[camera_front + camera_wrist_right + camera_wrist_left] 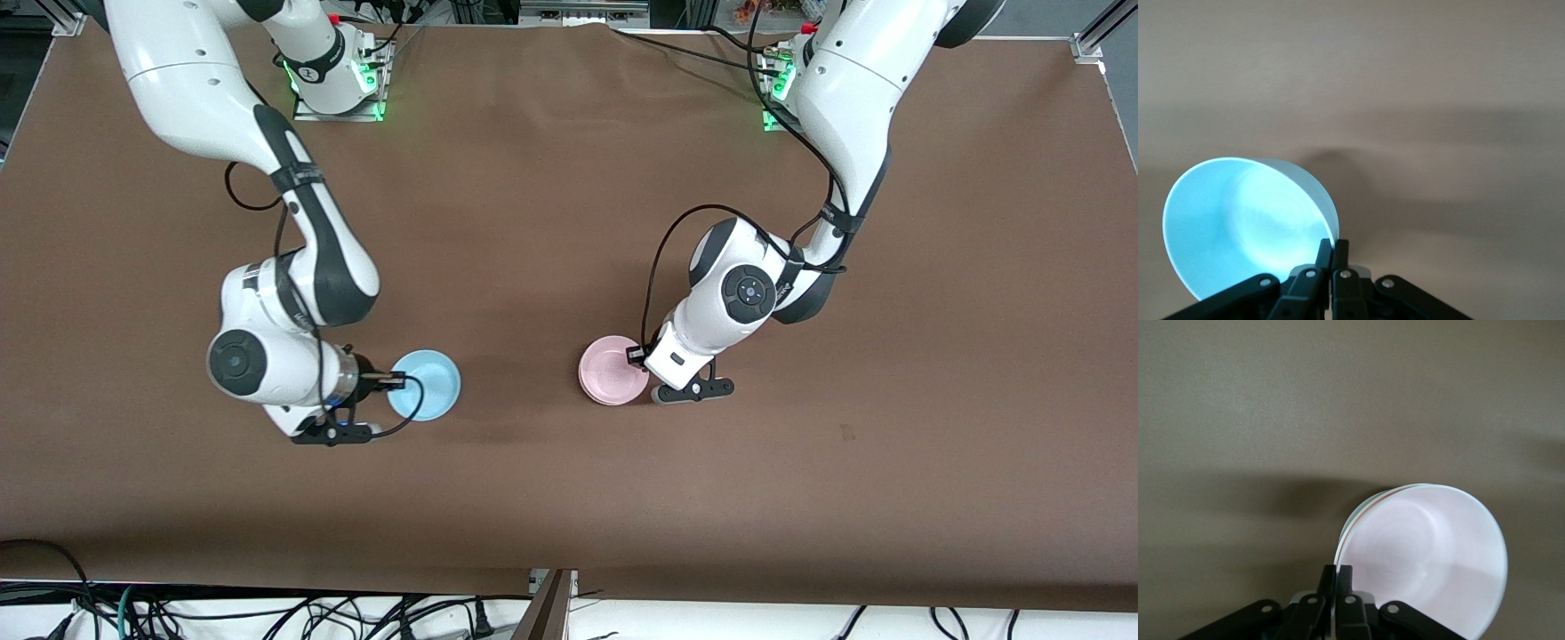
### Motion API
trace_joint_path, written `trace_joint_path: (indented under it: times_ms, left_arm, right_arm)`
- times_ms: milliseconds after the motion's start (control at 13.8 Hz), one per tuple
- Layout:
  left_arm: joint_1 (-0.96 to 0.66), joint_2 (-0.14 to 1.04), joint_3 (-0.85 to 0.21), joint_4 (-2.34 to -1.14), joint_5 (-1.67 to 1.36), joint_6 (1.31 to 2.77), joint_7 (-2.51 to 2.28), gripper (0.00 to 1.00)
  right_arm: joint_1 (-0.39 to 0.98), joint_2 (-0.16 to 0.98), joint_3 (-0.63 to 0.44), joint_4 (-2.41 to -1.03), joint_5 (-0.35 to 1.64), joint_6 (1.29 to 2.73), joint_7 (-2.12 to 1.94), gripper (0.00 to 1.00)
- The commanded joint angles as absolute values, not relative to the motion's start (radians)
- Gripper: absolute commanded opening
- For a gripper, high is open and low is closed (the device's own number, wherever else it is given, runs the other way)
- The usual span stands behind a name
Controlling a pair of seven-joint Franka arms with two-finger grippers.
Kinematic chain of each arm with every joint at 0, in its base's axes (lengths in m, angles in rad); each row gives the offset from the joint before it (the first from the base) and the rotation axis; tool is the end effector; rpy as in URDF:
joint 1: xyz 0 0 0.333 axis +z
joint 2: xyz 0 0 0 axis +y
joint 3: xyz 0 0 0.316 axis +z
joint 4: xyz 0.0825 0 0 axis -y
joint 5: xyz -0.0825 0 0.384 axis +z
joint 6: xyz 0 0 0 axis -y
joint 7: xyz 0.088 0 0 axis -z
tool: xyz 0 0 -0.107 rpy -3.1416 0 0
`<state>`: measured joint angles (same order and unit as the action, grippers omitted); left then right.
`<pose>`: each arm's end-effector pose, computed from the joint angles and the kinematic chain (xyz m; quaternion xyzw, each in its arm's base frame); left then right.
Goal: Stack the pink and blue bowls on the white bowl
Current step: 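Grasp the blue bowl rim with the right gripper, then carry the blue bowl onto the pink bowl while the left gripper withdraws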
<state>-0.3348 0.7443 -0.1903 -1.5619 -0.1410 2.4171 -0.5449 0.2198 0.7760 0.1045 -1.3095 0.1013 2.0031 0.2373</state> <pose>0.6291 -0.3406 0.2240 0.9880 0.0879 -0.0062 0.1267 0.6996 0.2232 0.2725 -0.9958 -0.0069 0.0606 0.0680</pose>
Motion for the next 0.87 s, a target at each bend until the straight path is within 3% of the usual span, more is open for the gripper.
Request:
trace_joint_path:
  times_ms: [0, 291, 799]
  left_arm:
    - [-0.328, 0.755, -0.198, -1.554, -0.126, 2.437, -0.552, 1.00]
    - [-0.272, 0.658, -0.198, -1.545, -0.201, 2.321, -0.554, 1.00]
    - [-0.011, 0.355, -0.189, -1.549, -0.164, 1.864, -0.445, 1.00]
  right_arm:
    - [0.247, 0.779, 0.109, -1.302, 0.103, 1.994, 0.285, 0.00]
    - [0.301, 0.779, 0.109, -1.302, 0.101, 2.006, 0.412, 0.00]
    - [0.455, 0.784, 0.132, -1.212, 0.113, 2.025, 0.765, 0.00]
